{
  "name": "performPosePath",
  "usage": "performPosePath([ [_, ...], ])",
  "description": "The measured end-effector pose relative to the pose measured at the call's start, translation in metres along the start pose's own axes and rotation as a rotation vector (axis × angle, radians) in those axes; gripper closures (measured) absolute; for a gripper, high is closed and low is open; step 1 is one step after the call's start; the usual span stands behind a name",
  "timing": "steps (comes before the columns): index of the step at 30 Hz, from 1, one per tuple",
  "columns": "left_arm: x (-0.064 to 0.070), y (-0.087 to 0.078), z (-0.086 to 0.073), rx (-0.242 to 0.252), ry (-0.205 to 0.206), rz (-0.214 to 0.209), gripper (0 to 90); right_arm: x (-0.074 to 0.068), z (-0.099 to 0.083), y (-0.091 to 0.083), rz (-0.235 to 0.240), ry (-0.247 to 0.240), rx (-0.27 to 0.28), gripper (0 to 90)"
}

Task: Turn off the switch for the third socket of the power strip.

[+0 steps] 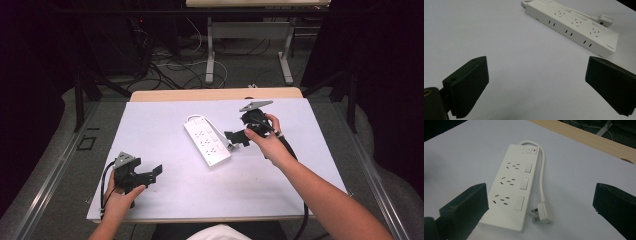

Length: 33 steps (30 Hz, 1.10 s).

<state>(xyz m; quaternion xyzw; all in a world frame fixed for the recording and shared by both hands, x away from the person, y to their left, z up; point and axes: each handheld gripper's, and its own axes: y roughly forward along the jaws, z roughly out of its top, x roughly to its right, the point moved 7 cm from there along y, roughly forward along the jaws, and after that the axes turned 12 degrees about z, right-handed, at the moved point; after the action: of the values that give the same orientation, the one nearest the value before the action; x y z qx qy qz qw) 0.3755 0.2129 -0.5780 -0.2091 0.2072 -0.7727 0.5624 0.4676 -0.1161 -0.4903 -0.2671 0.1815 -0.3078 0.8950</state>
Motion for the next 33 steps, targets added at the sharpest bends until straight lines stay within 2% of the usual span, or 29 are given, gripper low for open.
performPosePath([
  [5,0.001,0.000,0.000,0.005,0.006,0.002,2.6,0.001,-0.004,-0.011,-0.009,-0.025,0.015,0.0],
  [15,0.002,0.001,0.000,0.013,0.003,-0.005,0.3,0.004,-0.015,-0.034,-0.012,-0.021,0.041,0.0],
  [22,0.001,0.000,0.001,0.018,0.001,-0.003,0.3,0.004,-0.025,-0.048,-0.026,-0.041,0.055,0.0],
  [33,0.002,0.000,0.001,0.025,0.002,-0.007,0.2,0.000,-0.045,-0.068,-0.025,-0.021,0.081,0.0],
])
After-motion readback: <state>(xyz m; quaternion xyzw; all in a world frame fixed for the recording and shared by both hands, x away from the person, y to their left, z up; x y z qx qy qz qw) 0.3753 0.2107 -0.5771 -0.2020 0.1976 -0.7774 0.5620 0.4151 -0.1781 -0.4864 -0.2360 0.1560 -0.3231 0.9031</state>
